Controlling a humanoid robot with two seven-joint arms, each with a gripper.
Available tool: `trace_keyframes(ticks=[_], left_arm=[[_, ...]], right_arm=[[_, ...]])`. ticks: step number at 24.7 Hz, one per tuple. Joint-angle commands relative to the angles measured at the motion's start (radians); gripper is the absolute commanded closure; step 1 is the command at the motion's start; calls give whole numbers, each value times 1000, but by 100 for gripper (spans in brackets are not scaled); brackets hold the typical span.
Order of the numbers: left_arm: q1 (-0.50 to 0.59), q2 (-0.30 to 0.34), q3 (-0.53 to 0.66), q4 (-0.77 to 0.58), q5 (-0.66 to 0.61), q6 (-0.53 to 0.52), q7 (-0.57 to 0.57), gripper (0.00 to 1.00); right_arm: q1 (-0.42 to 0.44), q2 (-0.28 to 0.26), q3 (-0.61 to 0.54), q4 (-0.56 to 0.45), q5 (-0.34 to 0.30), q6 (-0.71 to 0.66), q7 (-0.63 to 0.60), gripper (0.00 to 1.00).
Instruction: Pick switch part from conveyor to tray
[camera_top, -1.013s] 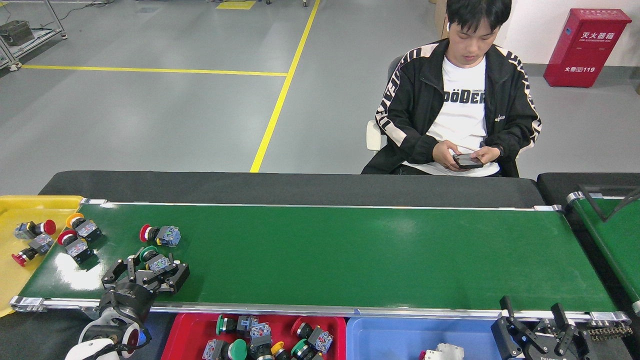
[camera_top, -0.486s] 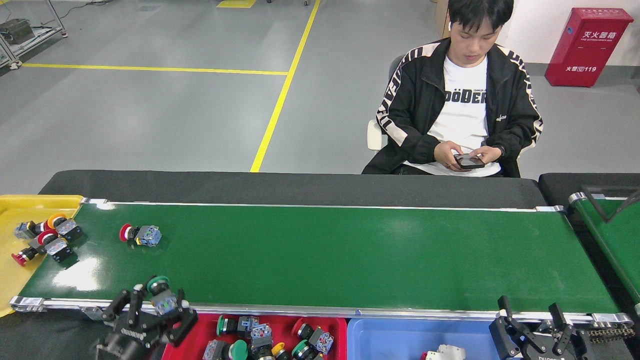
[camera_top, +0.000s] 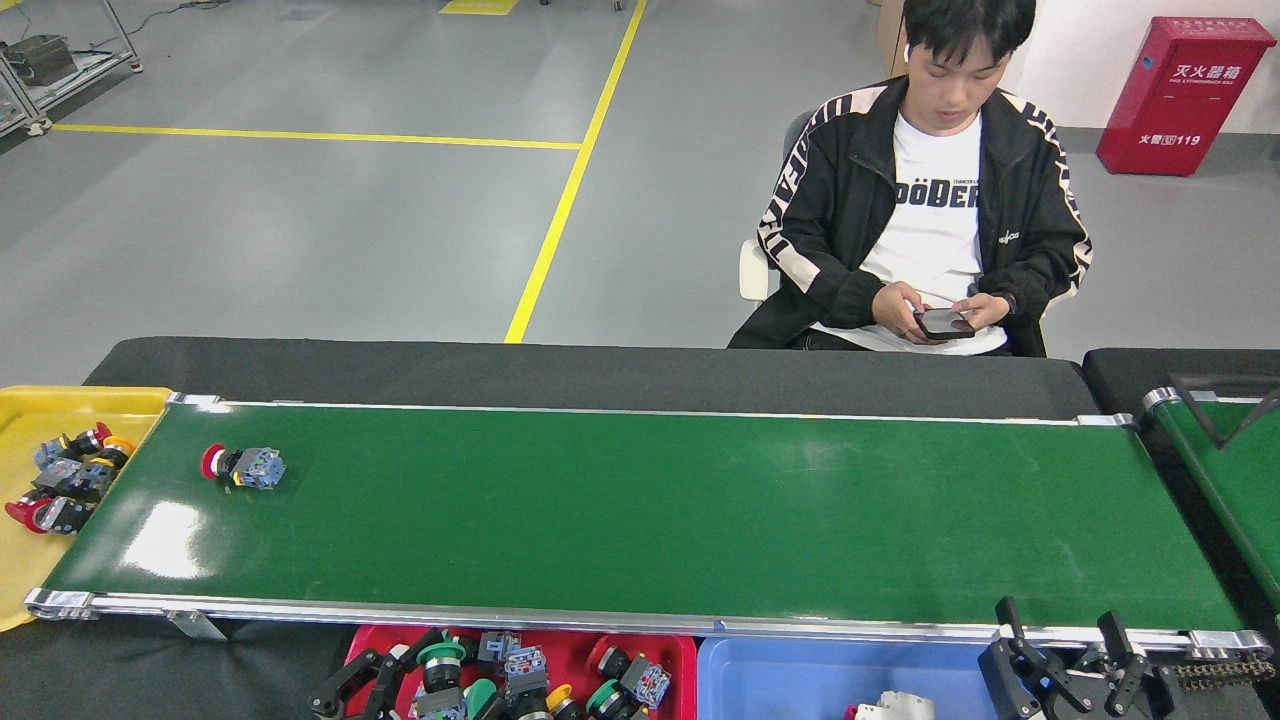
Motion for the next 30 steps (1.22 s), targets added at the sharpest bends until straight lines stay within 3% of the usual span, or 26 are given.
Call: trace_keyframes(ticks=[1,4,6,10,13,15,20,30], left_arm=[[-4,-3,9,-14,4,-4,11,0],[-4,-6,15,-14,7,1,11,0],[-4,-43,43,-14,3,31,0,0],[-18,-102,67,-14,-63,326,-23,0],[-26,-116,63,-14,-83,490,-38,0],[-26,-122,55,-14,-83,537,-77,0],[-24,-159,44,-14,-88,565,-86,0],[-24,-162,38,-14,-85,570,-86,0]], right_arm=[[-2,1,0,-9,-2,0,-11,4],[-1,1,0,-9,-2,2,-11,4],[-1,1,0,-9,-2,5,-11,4],[-1,1,0,-9,-2,6,-11,4],[-1,1,0,-11,-2,6,-11,4],[-1,1,0,-15,-2,6,-9,4],[-4,10,1,-28,1,9,-8,6],[-2,6,57,-29,7,2,-11,4]])
